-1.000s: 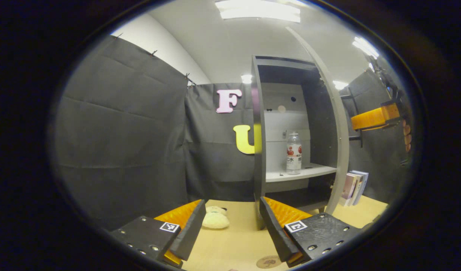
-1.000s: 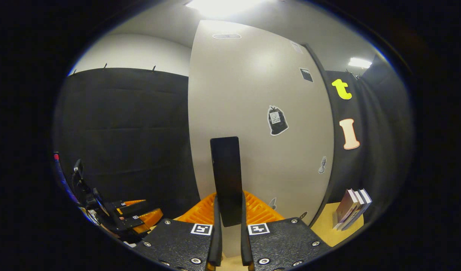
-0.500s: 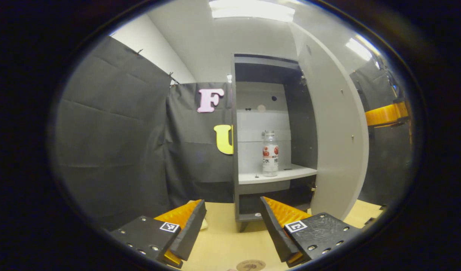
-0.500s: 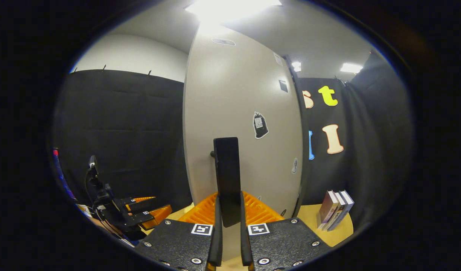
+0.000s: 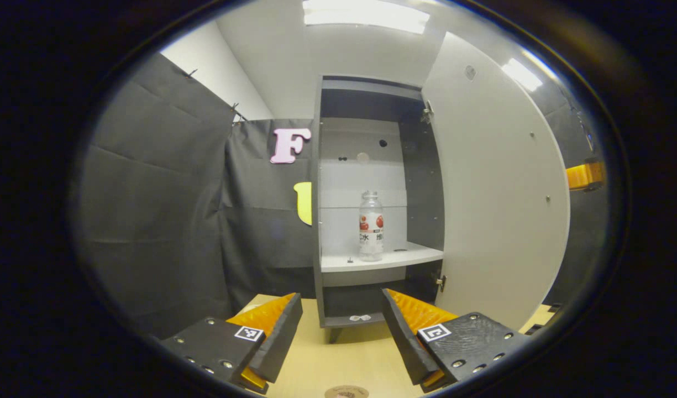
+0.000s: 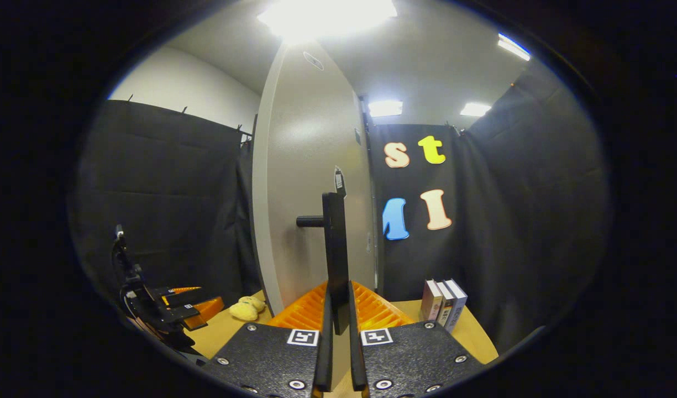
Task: Open the cabinet door with the right hand, grasp the bottle in the cabinet with the left hand and place it on the coaster, then close the cabinet door with the right hand.
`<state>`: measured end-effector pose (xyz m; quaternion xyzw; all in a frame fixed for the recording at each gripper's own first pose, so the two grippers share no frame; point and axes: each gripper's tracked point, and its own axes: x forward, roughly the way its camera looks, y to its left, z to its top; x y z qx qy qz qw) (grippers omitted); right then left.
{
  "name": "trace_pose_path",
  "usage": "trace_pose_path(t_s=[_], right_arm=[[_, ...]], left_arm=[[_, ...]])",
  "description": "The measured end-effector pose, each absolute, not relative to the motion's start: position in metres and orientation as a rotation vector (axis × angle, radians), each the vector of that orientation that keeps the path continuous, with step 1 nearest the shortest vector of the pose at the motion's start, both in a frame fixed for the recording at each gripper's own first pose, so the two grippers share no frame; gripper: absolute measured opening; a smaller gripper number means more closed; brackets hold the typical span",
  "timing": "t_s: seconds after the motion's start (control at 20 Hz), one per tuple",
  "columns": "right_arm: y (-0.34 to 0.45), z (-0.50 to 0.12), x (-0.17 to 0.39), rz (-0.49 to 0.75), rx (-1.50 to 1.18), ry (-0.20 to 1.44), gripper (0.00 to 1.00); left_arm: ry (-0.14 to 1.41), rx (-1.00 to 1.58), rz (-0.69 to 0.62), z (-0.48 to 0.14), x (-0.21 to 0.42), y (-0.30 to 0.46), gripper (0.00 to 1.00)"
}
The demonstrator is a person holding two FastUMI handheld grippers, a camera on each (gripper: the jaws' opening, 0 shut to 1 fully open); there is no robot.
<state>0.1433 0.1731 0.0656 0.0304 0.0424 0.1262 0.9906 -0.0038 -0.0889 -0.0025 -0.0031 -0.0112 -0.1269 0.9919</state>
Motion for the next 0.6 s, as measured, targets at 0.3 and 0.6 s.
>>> trace_pose_path(t_s=[0.3, 0.6], right_arm=[[0.123, 0.072, 0.143, 0.128, 0.081, 0.069, 0.07], [0.115, 0.078, 0.102, 0.173, 0.145, 0.043, 0.14]], left_arm=[[-0.004, -0.012, -0.278, -0.007, -0.005, -0.110, 0.86], [0.002, -0.036, -0.298, -0.005, 0.012, -0.134, 0.86]])
